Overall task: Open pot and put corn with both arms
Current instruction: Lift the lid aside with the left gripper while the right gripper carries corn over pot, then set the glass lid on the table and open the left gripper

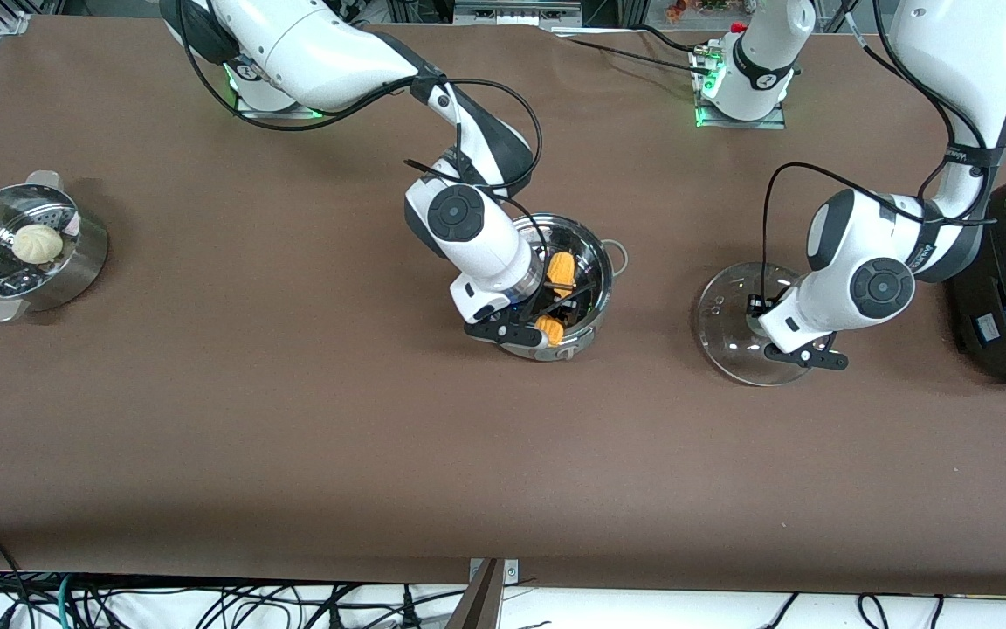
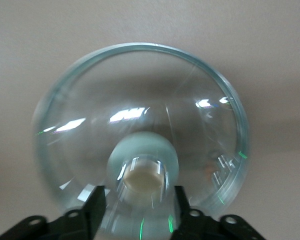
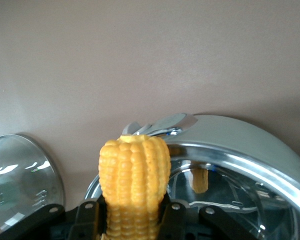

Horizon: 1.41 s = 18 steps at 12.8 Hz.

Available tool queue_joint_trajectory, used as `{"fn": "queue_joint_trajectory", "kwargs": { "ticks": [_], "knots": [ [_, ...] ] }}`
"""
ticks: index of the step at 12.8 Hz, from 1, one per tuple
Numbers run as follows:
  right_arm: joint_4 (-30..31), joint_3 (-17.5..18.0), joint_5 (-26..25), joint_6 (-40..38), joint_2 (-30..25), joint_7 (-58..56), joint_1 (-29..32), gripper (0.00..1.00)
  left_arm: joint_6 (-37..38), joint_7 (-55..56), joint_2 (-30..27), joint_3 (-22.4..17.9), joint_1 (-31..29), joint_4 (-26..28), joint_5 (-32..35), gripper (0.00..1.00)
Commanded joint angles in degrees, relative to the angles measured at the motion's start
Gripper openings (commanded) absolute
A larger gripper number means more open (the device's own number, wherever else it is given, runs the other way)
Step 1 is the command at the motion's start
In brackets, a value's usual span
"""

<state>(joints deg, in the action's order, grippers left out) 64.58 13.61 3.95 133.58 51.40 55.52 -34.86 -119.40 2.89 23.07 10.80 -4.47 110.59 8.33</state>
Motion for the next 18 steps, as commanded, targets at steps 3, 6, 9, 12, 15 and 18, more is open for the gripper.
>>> {"fn": "queue_joint_trajectory", "kwargs": {
  "ticks": [3, 6, 9, 12, 15, 18],
  "knots": [
    [-1.56, -0.42, -0.88, -4.1, 0.63, 3.37, -1.44, 0.0, 5.21, 0.1, -5.04, 1.15, -1.24, -1.86, 0.37, 1.0],
    [-1.04, -0.34, -1.76, -8.49, -0.16, 3.46, -1.26, 0.0, 15.31, -0.59, -13.03, 2.38, -0.8, -8.26, -0.69, 1.0],
    [-0.95, -0.42, -2.36, -8.69, 0.01, 3.99, -1.09, 1.0, 21.99, 0.53, -17.61, 2.29, -1.16, -16.68, -1.12, 1.0],
    [-1.03, -0.42, -4.04, -9.21, -0.42, 3.64, -1.09, 1.0, 33.59, 2.9, -17.18, 1.59, -1.24, -25.94, -1.3, 1.0],
    [-1.47, -0.6, -3.95, -16.3, -3.31, 3.29, -0.91, 1.0, 35.46, 2.64, -18.31, -1.29, -1.86, -24.82, -1.82, 1.0],
    [-1.39, -3.23, -3.6, -30.52, -12.26, -1.34, 4.77, 1.0, 33.63, 1.95, -22.09, -8.84, 3.91, -21.22, -4.46, 1.0]
  ]
}}
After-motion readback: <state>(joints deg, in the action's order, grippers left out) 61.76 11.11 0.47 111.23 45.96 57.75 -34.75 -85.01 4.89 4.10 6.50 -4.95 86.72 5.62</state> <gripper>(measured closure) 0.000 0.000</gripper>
